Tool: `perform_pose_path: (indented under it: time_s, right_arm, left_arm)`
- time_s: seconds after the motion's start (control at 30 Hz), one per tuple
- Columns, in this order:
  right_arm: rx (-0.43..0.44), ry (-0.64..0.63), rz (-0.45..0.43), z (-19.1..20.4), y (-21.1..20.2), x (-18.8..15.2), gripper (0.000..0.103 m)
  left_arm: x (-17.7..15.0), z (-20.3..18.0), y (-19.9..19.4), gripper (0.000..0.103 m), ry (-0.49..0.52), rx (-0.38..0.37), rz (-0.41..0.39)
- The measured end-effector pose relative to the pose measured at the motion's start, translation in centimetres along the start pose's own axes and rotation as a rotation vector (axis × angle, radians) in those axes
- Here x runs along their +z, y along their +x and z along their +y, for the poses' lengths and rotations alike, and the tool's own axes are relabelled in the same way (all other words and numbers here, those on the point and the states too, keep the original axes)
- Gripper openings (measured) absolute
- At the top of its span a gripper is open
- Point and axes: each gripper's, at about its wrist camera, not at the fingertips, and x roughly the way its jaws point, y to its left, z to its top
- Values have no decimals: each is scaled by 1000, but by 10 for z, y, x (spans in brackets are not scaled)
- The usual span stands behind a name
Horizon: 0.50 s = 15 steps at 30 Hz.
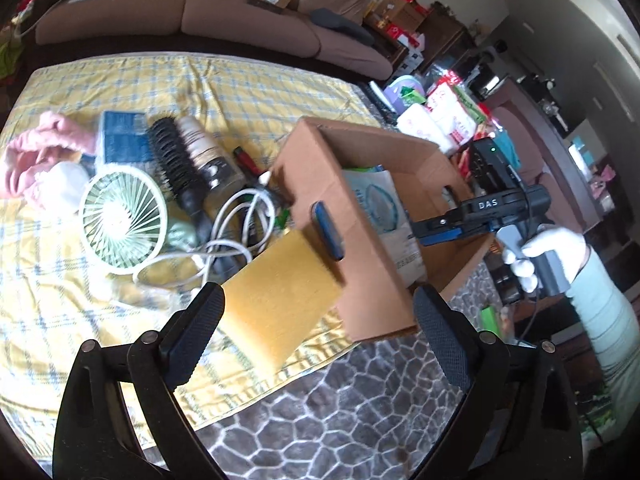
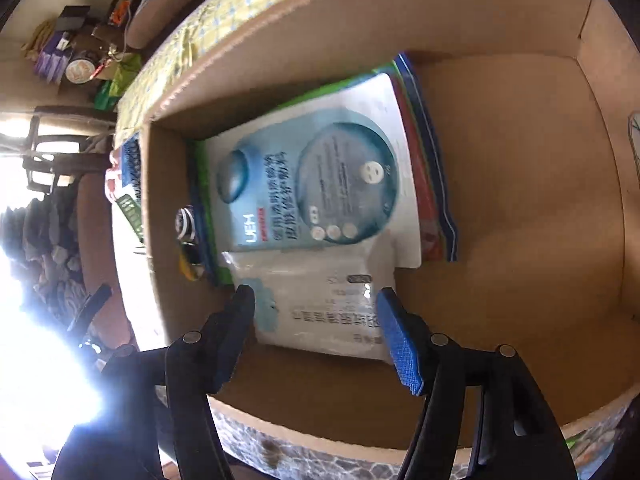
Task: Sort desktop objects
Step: 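Move the right gripper to the yellow-green sponge and grasp it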
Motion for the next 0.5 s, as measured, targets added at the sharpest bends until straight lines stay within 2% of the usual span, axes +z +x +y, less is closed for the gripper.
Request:
perform_pose_path:
  time_s: [0.07,0.13,0.17,0.23,0.33,0.37,0.43,0.5]
  right_arm:
    - [21,19,15,1,14,-3,70]
    - [82,23,35,3,22,-3,73]
    - [75,17,36,7,24,-3,76]
    - [16,-13,19,17,19,-4,77]
    - [-98,-69,-92,35,-8,-9,74]
    - [-95,-92,-143,44,-19,-12,74]
    - [-17,-155,-221,71,-39,-22,74]
    - [49,-221,-260,101,-49,-32,74]
  left_arm:
    - [-13,14,0,95,-33,3,8]
    - [-25,23,3,95,-56,4,15]
    - [-29,25,5,95,-58,8,23]
    - [-36,27,8,95,-49,21,34]
    - [-41,28,15,95,-29,41,33]
    - [-42,29,17,95,-30,46,35]
    - [-44,32,23,95,-44,40,40]
    - [-45,35,28,95,-61,46,41]
